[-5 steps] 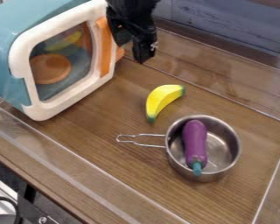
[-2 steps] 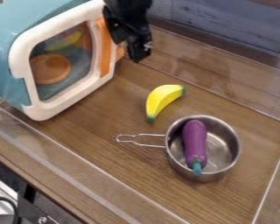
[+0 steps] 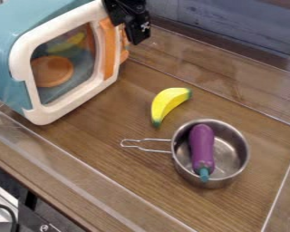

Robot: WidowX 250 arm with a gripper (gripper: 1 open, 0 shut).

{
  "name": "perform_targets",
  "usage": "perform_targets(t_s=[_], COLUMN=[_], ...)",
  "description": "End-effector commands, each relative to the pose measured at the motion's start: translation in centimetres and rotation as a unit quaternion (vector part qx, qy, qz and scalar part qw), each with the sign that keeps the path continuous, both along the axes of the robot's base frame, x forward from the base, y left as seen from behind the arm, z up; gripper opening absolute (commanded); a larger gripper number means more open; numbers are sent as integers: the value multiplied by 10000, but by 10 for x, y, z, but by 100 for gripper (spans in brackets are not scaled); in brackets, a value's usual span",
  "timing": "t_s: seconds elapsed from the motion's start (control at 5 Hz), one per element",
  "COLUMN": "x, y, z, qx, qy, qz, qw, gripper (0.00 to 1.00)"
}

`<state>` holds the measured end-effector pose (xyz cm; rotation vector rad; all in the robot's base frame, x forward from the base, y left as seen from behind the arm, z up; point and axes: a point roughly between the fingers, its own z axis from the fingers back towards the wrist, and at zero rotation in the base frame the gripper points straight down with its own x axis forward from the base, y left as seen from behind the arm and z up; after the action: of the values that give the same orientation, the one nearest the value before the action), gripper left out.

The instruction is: Remove the banana from inside the silver pot and put it on the table

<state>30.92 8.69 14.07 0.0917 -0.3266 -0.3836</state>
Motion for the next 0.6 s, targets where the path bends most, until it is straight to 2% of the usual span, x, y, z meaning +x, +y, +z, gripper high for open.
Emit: perform_targets(t_s=[0.0,0.4], x=[8,12], y=[10,14], z=[12,-4], qx=[37,-3], qy=[-235,-236], qz=[-50,-397], qw=[9997,9989], gripper=[100,100])
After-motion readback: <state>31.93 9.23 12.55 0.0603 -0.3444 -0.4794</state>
